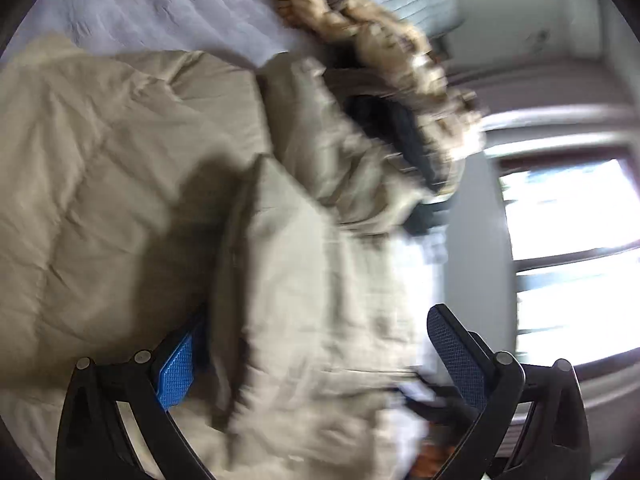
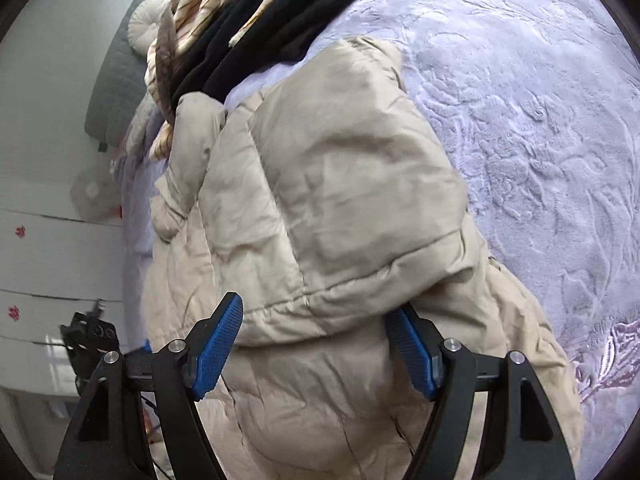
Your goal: Fold large clothes
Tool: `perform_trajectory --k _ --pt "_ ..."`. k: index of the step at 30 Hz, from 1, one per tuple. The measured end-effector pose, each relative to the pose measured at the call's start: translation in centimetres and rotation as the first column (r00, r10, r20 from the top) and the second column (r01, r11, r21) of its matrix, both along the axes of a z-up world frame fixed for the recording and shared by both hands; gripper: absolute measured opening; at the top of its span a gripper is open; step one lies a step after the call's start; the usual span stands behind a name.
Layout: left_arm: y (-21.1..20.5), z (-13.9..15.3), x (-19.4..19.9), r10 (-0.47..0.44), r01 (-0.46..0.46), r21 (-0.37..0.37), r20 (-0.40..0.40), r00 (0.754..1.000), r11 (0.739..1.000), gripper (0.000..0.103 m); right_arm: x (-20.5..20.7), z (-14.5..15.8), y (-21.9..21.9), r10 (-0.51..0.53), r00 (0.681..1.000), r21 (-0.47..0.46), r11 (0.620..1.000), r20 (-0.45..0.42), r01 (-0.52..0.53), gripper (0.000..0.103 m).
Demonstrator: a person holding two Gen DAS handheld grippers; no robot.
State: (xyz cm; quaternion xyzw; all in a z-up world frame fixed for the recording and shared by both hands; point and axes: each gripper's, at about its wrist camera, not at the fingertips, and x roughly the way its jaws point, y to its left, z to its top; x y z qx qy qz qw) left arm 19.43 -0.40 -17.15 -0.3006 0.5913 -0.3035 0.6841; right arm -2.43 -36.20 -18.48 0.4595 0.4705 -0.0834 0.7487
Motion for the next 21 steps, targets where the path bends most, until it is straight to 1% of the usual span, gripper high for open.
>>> perform_trajectory --k 1,2,3,4,5,6,7,8,10,14,16,17,18,19,20,21 --pt "-0.6 0.1 0.0 -0.015 0.014 0.059 0.015 1.0 0.998 0.065 0.2 0.1 -0.2 0.0 1.0 -0.004 1.0 0.004 0.0 0.077" --pt "-1.0 0.0 -0.1 -0.039 0.036 0.133 0.02 0.999 0.99 0.03 0.5 0.1 -0.4 0.003 1.0 -0.01 1.0 0.007 -0.003 0.077" --pt "-1.0 -0.1 -0.4 -0.046 0.042 0.171 0.024 0.999 0.984 0.016 0.6 0.2 -0.5 0.007 1.0 -0.018 1.0 0.008 -0.007 0.077" --pt "-0.8 -0.2 -0.6 -0.045 0.038 0.182 0.033 0.998 0.983 0.016 0.8 0.3 -0.7 0.01 1.0 -0.026 1.0 0.011 -0.01 0.077" --pt "-0.2 0.0 -1.2 -0.038 0.024 0.205 0.063 0.997 0.979 0.016 0.8 0.7 -0.1 0.012 1.0 -0.03 0.999 0.012 -0.012 0.07" --pt "0.0 0.1 -1.5 -0.037 0.018 0.228 0.082 0.996 0.973 0.016 0.9 0.7 -0.2 0.016 1.0 -0.04 0.999 0.009 -0.016 0.061" --pt "0.3 0.2 -2.0 -0.039 0.01 0.267 0.103 0.994 0.964 0.016 0.9 0.6 -0.2 0.023 1.0 -0.056 0.998 -0.007 -0.024 0.035" --pt "0.6 -0.1 -2.2 -0.042 0.009 0.286 0.109 0.993 0.958 0.016 1.1 0.2 -0.2 0.031 0.999 -0.067 0.997 -0.022 -0.032 0.022" --pt "0.6 -0.9 -2.2 -0.05 0.016 0.306 0.103 0.993 0.952 0.016 1.4 -0.5 -0.2 0.039 0.999 -0.074 0.996 -0.027 -0.041 0.02" --pt "0.1 -1.7 -1.7 -0.073 0.028 0.346 0.119 0.99 0.938 0.016 2.4 -1.7 0.0 0.056 0.997 -0.103 0.993 -0.045 -0.06 0.02" --pt "0.5 -0.6 -1.5 -0.069 0.015 0.377 0.13 0.989 0.926 0.017 2.5 -1.7 0.0 0.052 0.998 -0.1 0.993 -0.044 -0.056 0.02" --pt "0.8 -0.2 -1.5 -0.062 0.001 0.394 0.142 0.988 0.919 0.024 2.5 -1.7 0.0 0.054 0.998 -0.1 0.993 -0.042 -0.058 0.02" --pt "1.5 0.7 -1.7 -0.043 -0.034 0.425 0.17 0.984 0.905 0.026 2.5 -1.6 0.0 0.057 0.998 -0.101 0.993 -0.039 -0.061 0.02" --pt "2.3 1.8 -1.8 -0.026 -0.07 0.448 0.204 0.979 0.891 0.026 2.1 -1.5 -0.1 0.059 0.998 -0.103 0.993 -0.037 -0.063 0.02" --pt "2.9 2.7 -2.0 -0.022 -0.085 0.455 0.224 0.974 0.886 0.026 1.7 -1.6 -0.1 0.06 0.998 -0.099 0.993 -0.034 -0.063 0.02" --pt "3.1 3.3 -1.9 -0.023 -0.088 0.453 0.233 0.972 0.887 0.026 1.6 -1.6 -0.2 0.057 0.998 -0.092 0.994 -0.03 -0.06 0.02"
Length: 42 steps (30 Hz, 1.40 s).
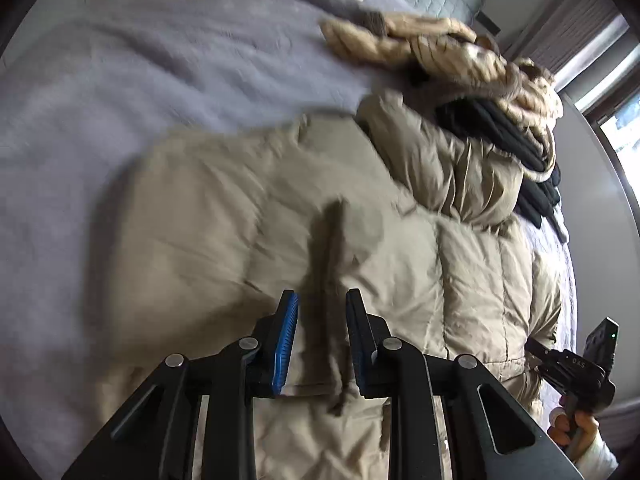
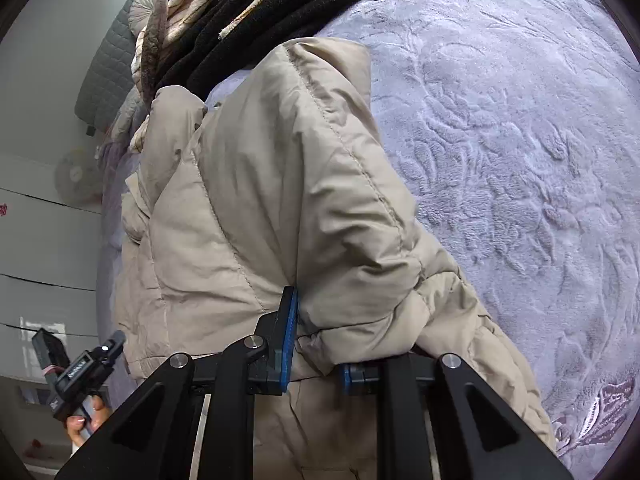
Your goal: Fold large clothes
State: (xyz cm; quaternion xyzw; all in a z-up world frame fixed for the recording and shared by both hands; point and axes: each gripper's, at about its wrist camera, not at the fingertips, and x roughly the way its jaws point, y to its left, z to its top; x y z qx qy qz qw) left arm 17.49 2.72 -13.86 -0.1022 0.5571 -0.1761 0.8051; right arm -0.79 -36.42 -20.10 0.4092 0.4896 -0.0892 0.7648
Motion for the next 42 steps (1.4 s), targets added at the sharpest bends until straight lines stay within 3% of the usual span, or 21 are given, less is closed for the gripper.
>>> perform_trajectory --k 4,6,9,10,11,13,15,18,21,22,23,25,26,29,32,36,38,40,42 --pt "-1.0 1.4 0.3 -0.05 0.05 -0.03 0.005 0.999 0.998 0.026 -0.6 0.4 -0.3 0.003 1.0 -0.005 1.0 -0.002 -0.003 0.02" --pt "-3.2 0.7 0.5 -0.077 0.077 0.013 0.007 0.997 0.997 0.026 -0.5 1.3 0.2 0.024 0.999 -0.017 1.0 -0.024 -0.024 0.023" --pt "-5.2 -2.7 0.9 -0.071 0.075 0.14 -0.032 0.997 0.987 0.026 -1.1 6.1 2.0 0.159 0.984 -0.096 0.984 0.073 -0.152 0.045" --pt "-5.3 -3.7 1.2 -0.057 0.064 0.148 -0.055 0.997 0.987 0.026 -1.4 7.8 2.4 0.202 0.971 -0.123 0.975 0.126 -0.187 0.063" --pt "-5.2 -4.1 1.3 -0.04 0.047 0.129 -0.056 0.998 0.991 0.026 -1.6 9.0 2.4 0.223 0.96 -0.137 0.97 0.171 -0.201 0.07" --pt "-5.1 -4.1 1.5 -0.024 0.03 0.113 -0.056 0.998 0.993 0.026 -1.6 10.8 0.7 0.189 0.955 -0.169 0.974 0.228 -0.153 0.07" --pt "-5.1 -4.1 1.6 -0.023 0.03 0.116 -0.061 0.998 0.993 0.026 -0.9 10.1 -2.4 0.085 0.971 -0.147 0.988 0.221 -0.052 0.07" --pt "-5.2 -4.0 1.7 -0.044 0.052 0.139 -0.057 0.997 0.989 0.026 0.6 4.8 -8.3 -0.136 0.985 0.02 0.991 0.109 0.134 0.07" --pt "-5.2 -4.0 1.8 -0.046 0.054 0.135 -0.057 0.997 0.989 0.026 1.7 -1.3 -11.1 -0.251 0.967 0.331 0.917 0.052 0.221 0.066" --pt "-5.2 -4.0 1.8 -0.044 0.052 0.135 -0.056 0.997 0.99 0.026 2.2 -2.5 -11.1 -0.271 0.961 0.437 0.872 0.059 0.22 0.042" --pt "-5.3 -4.1 1.8 -0.042 0.049 0.138 -0.054 0.998 0.989 0.026 2.8 -3.0 -11.0 -0.279 0.957 0.504 0.84 0.079 0.203 0.028" --pt "-5.6 -4.1 1.8 -0.036 0.042 0.155 -0.042 0.998 0.987 0.026 4.0 -1.1 -10.5 -0.214 0.965 0.427 0.895 0.152 0.131 0.014" --pt "-5.7 -4.2 1.8 -0.033 0.039 0.161 -0.039 0.999 0.986 0.026 4.6 0.1 -10.2 -0.163 0.971 0.356 0.93 0.173 0.093 0.013" --pt "-6.1 -4.5 1.9 -0.031 0.036 0.154 -0.033 0.999 0.987 0.026 6.1 0.5 -9.6 -0.026 0.996 0.088 0.996 0.081 0.019 0.011" --pt "-7.0 -4.9 2.3 -0.039 0.044 0.133 -0.035 0.999 0.99 0.026 6.7 -1.2 -9.0 0.049 0.999 -0.069 0.996 0.012 -0.048 0.012" --pt "-7.9 -5.4 2.7 -0.053 0.056 0.146 -0.022 0.998 0.988 0.026 6.0 -1.9 -8.5 0.023 1.0 -0.143 0.99 0.021 -0.019 0.016" --pt "-7.6 -5.1 2.4 -0.049 0.051 0.139 -0.016 0.999 0.989 0.026 4.9 -1.0 -8.3 -0.003 1.0 -0.192 0.981 0.007 0.004 0.023" --pt "-7.1 -4.3 2.0 -0.036 0.038 0.135 -0.013 0.999 0.99 0.026 3.7 0.8 -7.7 -0.02 1.0 -0.298 0.955 -0.023 0.012 0.03" --pt "-6.2 -3.1 1.4 -0.022 0.021 0.122 0.005 1.0 0.992 0.026 2.4 2.5 -7.1 -0.017 0.999 -0.385 0.923 -0.031 0.004 0.03"
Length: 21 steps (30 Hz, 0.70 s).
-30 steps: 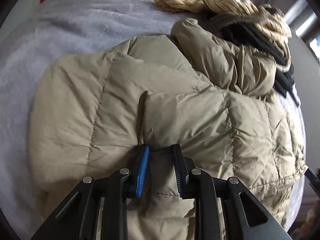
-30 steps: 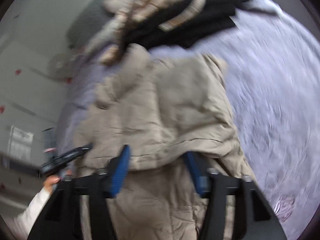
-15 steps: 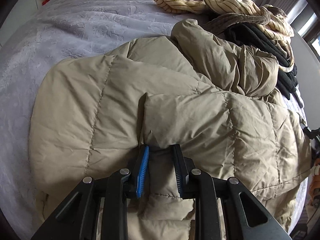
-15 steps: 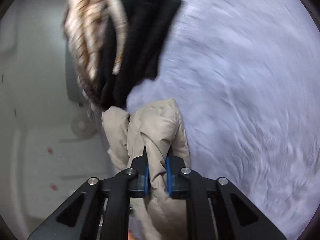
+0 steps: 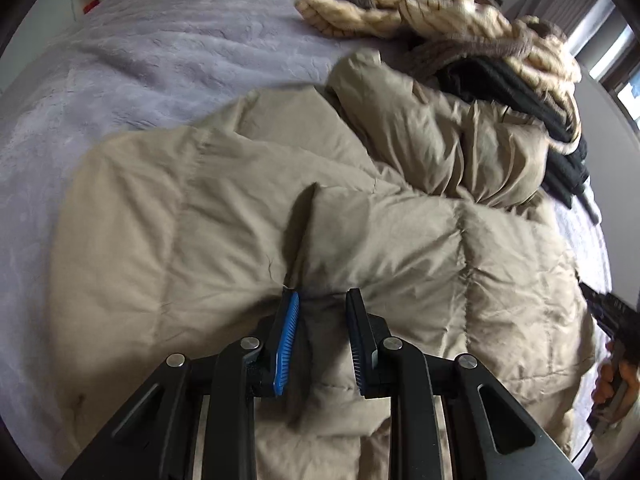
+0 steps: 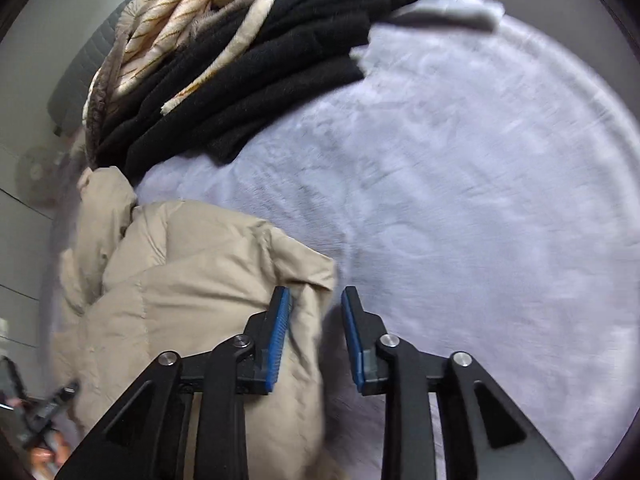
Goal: Fold large clothes
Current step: 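Open both tools and withdraw from the folded jacket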
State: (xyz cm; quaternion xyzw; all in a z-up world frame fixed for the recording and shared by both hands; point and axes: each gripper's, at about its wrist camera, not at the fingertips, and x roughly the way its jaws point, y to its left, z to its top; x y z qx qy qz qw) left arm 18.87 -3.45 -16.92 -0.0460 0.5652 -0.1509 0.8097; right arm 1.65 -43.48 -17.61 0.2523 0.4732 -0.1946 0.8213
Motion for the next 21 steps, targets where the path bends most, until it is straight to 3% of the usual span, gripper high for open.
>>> perform_trajectory --k 4,12,21 --pt "1.7 1.8 -1.6 0.002 -0.002 -0.003 0.014 1.0 1.0 0.026 -3.1 2.4 1.1 0.005 1.0 -0.078 0.997 -0.017 -0.006 0.031" --pt "3.0 2.4 -6.1 -0.003 0.005 0.11 -0.018 1.0 0.994 0.026 -8.6 2.7 4.1 -0.001 0.999 0.028 1.0 -0.054 0.002 0.031" --pt "3.6 3.0 -10.3 0.025 -0.019 0.162 -0.036 0.999 0.987 0.026 -9.6 4.3 8.6 0.099 0.994 0.054 0.994 -0.042 -0.096 0.041"
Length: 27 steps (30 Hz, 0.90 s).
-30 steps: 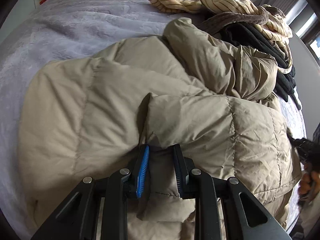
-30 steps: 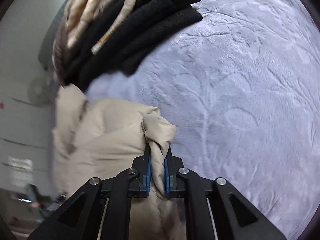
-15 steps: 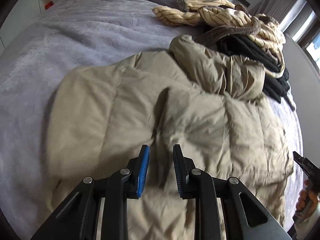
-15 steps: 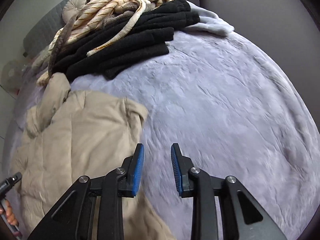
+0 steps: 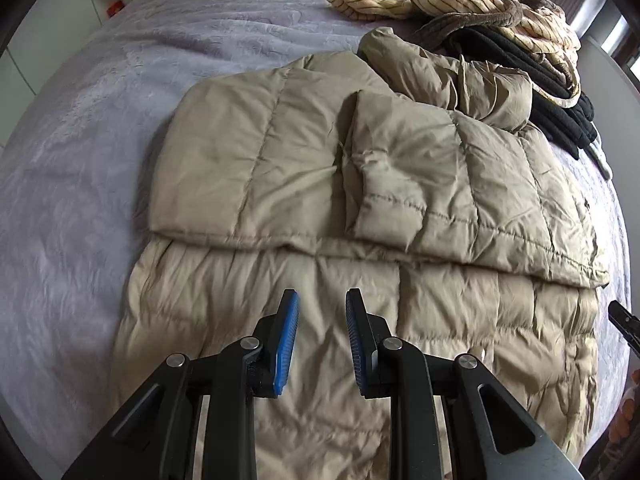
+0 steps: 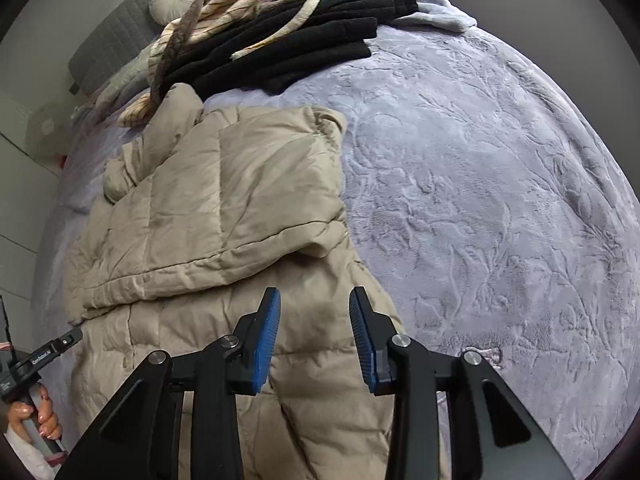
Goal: Fold large clothes
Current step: 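Open both tools and withdraw from the folded jacket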
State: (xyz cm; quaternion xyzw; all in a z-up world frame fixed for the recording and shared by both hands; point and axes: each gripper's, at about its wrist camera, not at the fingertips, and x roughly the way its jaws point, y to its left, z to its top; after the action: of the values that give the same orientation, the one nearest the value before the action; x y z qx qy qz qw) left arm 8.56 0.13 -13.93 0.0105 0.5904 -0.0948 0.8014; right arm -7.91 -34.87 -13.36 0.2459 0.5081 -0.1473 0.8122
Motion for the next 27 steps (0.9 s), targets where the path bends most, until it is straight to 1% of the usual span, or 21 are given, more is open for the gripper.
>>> perform_trajectory --k 1,2,3,4,5,6,7,8,11,12,14,16,18,19,20,23,24,27 --pt "0.1 0.1 -0.3 0.003 -0.003 0.003 0.004 1.0 1.0 0.026 0.0 0.1 0.4 0.009 1.0 -0.001 1.0 0.001 -0.009 0.041" --pt "0.3 0.2 -0.7 0.006 -0.006 0.004 0.007 1.0 1.0 0.031 0.0 0.2 0.8 0.018 1.0 -0.003 1.0 0.002 -0.018 0.041" --pt "0.4 0.2 -0.9 0.01 -0.01 0.003 0.005 1.0 1.0 0.064 -0.1 0.2 1.1 0.024 1.0 -0.004 1.0 0.002 -0.024 0.041" --pt "0.6 0.3 -1.1 0.018 -0.018 0.002 0.011 1.0 1.0 0.081 -0.2 0.3 1.5 0.029 1.0 -0.005 1.0 0.003 -0.029 0.042" --pt "0.8 0.7 -1.5 0.031 -0.031 0.001 0.039 0.999 1.0 0.088 -0.2 0.4 1.7 0.032 0.999 -0.005 0.999 0.003 -0.032 0.042" --pt "1.0 1.3 -2.0 0.031 -0.031 0.0 0.073 0.997 1.0 0.088 -0.3 0.5 1.9 0.036 0.999 -0.006 0.999 0.003 -0.036 0.042" --pt "1.0 1.5 -2.1 0.019 -0.019 0.002 0.079 0.997 1.0 0.088 -0.4 0.6 2.2 0.036 0.999 -0.013 0.999 0.003 -0.036 0.043" --pt "1.1 1.6 -2.3 0.007 -0.007 0.008 0.078 0.997 1.0 0.088 -0.5 0.7 2.4 0.035 0.999 -0.019 0.999 0.004 -0.035 0.045" --pt "1.7 1.3 -2.6 -0.004 0.004 0.005 0.051 0.999 1.0 0.097 -0.8 0.9 3.2 0.03 1.0 -0.029 0.999 0.003 -0.03 0.046" --pt "1.9 1.2 -2.8 -0.005 0.005 0.006 0.052 0.999 1.0 0.097 -0.8 0.9 3.6 0.031 1.0 -0.032 0.999 0.002 -0.031 0.047" --pt "2.5 1.2 -3.2 -0.008 0.007 0.025 0.06 0.998 1.0 0.097 -1.1 0.9 4.5 0.038 0.999 -0.048 0.998 -0.002 -0.038 0.055" --pt "3.2 1.2 -3.9 -0.012 0.009 0.035 0.067 0.998 0.999 0.103 -1.5 1.1 5.6 0.047 0.999 -0.053 0.997 0.0 -0.047 0.059" --pt "3.8 1.3 -4.5 -0.021 0.018 0.036 0.086 0.996 0.999 0.103 -1.9 1.2 6.4 0.051 0.999 -0.053 0.997 0.002 -0.05 0.07" --pt "4.1 1.4 -4.7 -0.029 0.025 0.04 0.089 0.996 0.999 0.103 -2.1 1.3 6.9 0.05 0.999 -0.051 0.997 0.007 -0.05 0.08" --pt "4.4 1.5 -5.0 -0.036 0.033 0.041 0.09 0.995 0.999 0.103 -2.4 1.5 7.3 0.047 0.999 -0.049 0.998 0.018 -0.046 0.084" --pt "5.4 2.1 -6.0 -0.059 0.058 0.018 0.07 0.996 0.998 0.103 -3.3 2.2 8.5 0.028 0.999 -0.054 0.998 0.044 -0.026 0.086" --pt "5.5 2.2 -6.2 -0.067 0.066 0.022 0.062 0.996 0.998 0.103 -3.6 2.4 9.0 0.024 0.998 -0.048 0.999 0.053 -0.021 0.086" --pt "6.0 2.7 -7.3 -0.084 0.08 0.071 0.051 0.995 0.994 0.103 -4.4 3.2 10.5 0.021 0.997 -0.038 0.999 0.07 -0.018 0.087"
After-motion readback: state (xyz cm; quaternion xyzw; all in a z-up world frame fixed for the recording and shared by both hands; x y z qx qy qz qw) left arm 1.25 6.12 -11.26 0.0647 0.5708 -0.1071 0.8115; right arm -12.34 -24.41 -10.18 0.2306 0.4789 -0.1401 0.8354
